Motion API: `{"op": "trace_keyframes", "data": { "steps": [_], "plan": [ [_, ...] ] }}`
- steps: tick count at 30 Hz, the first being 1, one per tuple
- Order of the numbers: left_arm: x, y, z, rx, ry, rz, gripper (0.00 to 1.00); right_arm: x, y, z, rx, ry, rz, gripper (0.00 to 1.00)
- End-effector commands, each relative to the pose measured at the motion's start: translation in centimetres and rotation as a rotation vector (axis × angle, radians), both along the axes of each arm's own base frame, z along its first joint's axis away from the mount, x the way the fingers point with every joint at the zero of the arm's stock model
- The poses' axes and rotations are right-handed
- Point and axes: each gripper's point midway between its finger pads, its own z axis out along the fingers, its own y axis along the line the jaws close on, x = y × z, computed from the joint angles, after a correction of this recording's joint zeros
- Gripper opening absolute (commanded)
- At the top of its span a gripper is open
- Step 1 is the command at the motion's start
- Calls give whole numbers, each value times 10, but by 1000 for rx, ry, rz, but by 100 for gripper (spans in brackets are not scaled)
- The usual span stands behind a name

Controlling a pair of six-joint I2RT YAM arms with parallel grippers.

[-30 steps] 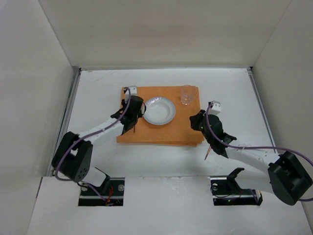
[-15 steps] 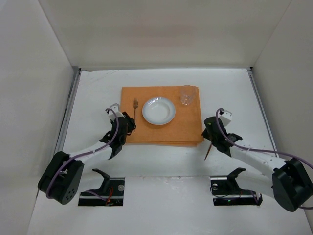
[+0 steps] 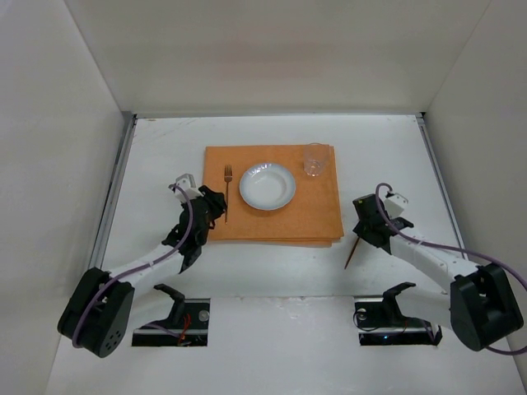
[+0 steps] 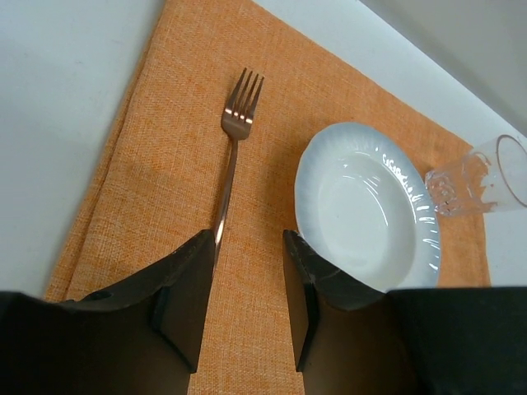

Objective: Set the dinner table for one person

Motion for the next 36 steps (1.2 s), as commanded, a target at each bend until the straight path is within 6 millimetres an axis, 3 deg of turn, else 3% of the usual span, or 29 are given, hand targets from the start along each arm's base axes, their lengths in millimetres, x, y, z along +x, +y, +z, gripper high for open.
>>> {"op": "trace_keyframes", "data": {
  "steps": [1, 4, 14, 19, 22, 28, 32, 36],
  "plan": [
    [2, 2, 23, -52, -93, 14, 36, 7, 0, 0, -18, 18, 28, 40],
    [1, 11, 25, -59, -109, 43, 36, 15, 7, 2, 0, -14, 48, 38],
    [4, 6, 16, -60, -75, 29, 36, 16, 16, -12, 14, 19, 89, 26],
    [4, 4, 15, -66, -68, 20, 36, 19, 11, -4, -30, 3, 98, 11],
    [5, 4, 13, -63, -61, 19, 36, 21, 7, 12, -75, -25, 116, 6],
    [6, 1, 11, -68, -55, 9, 36, 38, 7, 66, -185, -117, 182, 4],
    [6, 3, 14, -74, -64, 15, 35, 63, 43, 107, -211, -196, 338, 5],
    [6, 6, 13, -73, -61, 22, 35, 88, 89, 119, -204, -243, 499, 4]
  ]
}}
